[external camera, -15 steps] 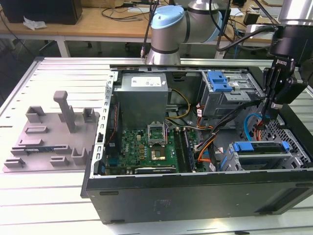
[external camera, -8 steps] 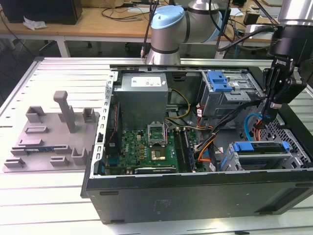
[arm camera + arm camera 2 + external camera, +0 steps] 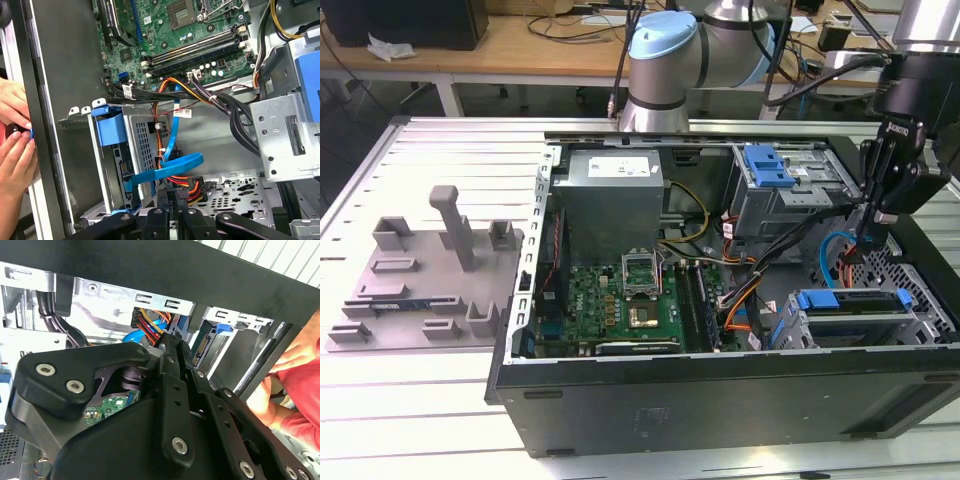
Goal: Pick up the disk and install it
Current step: 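Insert the first disk wire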
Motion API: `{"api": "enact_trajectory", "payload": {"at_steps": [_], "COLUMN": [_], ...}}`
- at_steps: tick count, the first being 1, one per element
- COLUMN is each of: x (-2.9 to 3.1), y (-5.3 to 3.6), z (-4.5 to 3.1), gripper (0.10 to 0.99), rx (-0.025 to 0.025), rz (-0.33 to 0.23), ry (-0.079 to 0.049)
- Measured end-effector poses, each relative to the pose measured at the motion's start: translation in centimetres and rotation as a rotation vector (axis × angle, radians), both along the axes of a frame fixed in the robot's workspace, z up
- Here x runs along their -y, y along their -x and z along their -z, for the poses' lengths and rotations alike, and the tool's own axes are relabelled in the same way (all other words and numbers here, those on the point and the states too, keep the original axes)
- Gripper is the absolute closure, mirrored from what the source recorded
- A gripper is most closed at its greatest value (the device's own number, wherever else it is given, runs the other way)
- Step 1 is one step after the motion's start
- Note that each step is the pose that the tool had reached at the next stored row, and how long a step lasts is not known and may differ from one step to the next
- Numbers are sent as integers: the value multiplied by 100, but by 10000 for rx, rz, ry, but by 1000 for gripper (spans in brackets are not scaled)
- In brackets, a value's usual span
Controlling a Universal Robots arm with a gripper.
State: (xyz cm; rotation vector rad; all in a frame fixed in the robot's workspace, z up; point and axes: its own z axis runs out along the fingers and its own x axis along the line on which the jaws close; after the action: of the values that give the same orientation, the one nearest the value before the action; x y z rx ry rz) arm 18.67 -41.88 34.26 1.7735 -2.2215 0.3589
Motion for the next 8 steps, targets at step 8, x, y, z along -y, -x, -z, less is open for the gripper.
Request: {"api": "enact_trajectory", "payload": {"at_steps": [8], "x": [260], "y": [66], "z": [-29], "gripper": [922], "rx": [160], "rz": [0], "ry": [-537]}}
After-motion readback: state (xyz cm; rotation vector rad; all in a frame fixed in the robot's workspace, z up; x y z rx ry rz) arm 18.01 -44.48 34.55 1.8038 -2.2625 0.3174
